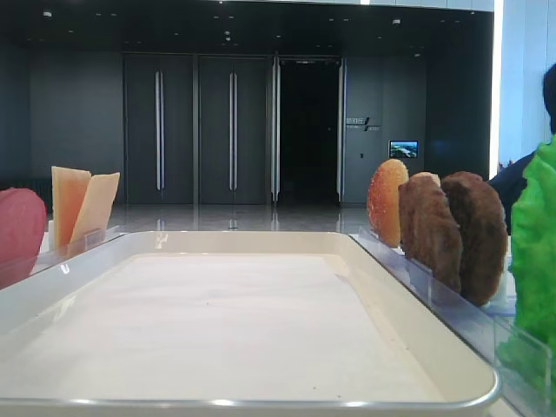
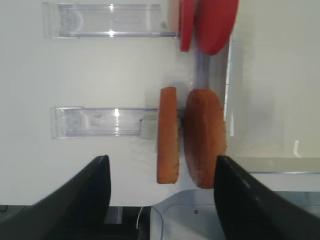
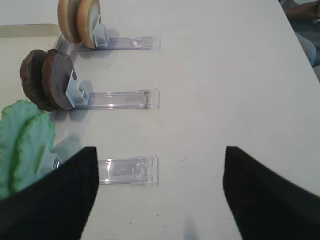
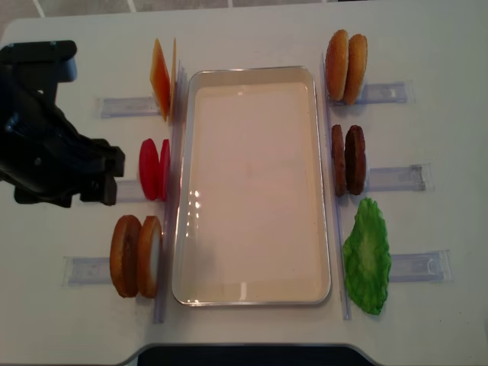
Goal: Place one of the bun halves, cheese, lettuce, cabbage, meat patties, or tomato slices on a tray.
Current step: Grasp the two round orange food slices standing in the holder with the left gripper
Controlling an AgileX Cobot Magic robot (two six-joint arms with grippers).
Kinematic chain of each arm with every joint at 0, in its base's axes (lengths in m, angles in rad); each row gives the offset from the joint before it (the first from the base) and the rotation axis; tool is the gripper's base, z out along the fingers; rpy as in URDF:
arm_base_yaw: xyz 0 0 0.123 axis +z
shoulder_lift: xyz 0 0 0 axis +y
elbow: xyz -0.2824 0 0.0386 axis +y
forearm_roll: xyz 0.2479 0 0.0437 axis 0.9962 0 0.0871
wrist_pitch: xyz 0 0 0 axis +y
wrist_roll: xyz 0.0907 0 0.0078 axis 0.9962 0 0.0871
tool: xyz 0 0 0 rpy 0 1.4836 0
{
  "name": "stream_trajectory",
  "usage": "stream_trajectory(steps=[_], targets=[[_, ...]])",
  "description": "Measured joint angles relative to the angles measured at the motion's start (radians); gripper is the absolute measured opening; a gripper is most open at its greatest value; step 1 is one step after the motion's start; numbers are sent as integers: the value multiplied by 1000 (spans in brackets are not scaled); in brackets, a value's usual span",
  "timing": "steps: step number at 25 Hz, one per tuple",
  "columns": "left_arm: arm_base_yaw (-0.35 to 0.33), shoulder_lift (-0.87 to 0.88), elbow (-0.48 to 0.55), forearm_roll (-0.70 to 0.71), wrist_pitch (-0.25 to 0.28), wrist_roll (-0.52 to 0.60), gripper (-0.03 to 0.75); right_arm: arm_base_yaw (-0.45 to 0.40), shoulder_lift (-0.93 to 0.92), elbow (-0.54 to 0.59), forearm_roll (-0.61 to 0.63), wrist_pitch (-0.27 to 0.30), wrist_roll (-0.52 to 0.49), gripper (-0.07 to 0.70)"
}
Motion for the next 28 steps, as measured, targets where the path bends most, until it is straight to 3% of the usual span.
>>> stream_trajectory(steps=[6, 9, 28], targets=[[-152, 48, 0, 2, 0, -141, 492, 0, 0, 0, 0, 0, 0, 524], [-185, 84, 0, 1, -4, -176, 492, 0, 0, 0, 0, 0, 0, 524], [-195, 270, -1, -33, -20, -187, 492, 0, 0, 0, 0, 0, 0, 524]])
